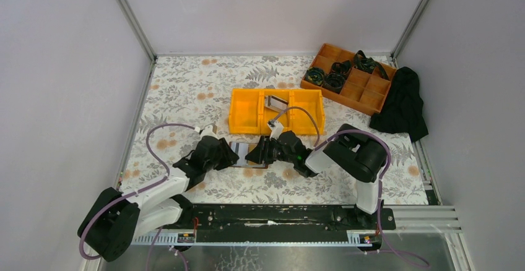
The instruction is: Take the credit cards out of the card holder
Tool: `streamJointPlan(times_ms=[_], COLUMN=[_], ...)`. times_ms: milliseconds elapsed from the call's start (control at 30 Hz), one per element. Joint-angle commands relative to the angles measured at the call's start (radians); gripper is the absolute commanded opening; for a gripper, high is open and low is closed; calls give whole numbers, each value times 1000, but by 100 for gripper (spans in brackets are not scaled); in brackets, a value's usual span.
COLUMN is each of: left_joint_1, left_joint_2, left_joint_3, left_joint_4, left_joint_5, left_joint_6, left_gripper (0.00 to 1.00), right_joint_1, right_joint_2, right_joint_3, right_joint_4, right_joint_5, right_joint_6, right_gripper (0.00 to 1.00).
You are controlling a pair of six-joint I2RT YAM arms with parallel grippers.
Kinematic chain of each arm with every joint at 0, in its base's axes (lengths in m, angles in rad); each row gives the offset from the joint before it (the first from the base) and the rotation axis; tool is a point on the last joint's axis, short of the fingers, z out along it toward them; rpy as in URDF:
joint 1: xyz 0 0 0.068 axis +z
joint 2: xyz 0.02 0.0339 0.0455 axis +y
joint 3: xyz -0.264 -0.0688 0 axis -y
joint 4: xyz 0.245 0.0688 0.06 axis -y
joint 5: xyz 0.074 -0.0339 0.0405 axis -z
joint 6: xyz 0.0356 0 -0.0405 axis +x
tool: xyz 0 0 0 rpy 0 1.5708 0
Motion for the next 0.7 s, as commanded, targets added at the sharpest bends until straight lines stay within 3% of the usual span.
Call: streamJointPlan(times_ms=[0, 167, 267, 500, 667], left_joint_1=[11, 13, 13, 14, 15], left_joint_2=[9, 21, 59, 85, 77], left_joint_3=[-21, -38, -48, -59, -59], left_joint_4=[15, 38, 85, 128, 124], left_joint_5=[-45, -36, -1, 26, 19], left_joint_6=[-1, -2, -13, -19, -12], left_gripper=[46, 47, 47, 47, 47], right_joint_1=[-9, -9, -8, -7, -7], right_joint_2=[-40, -29, -16, -13, -12], right_joint_3=[-2, 13, 53, 152, 161], right_joint_4=[-16, -24, -111, -340, -335], right_joint_5=[21, 18, 34, 119, 105], right_joint_6=[-32, -34, -52, -86, -80], right_gripper=[44, 50, 55, 57, 57])
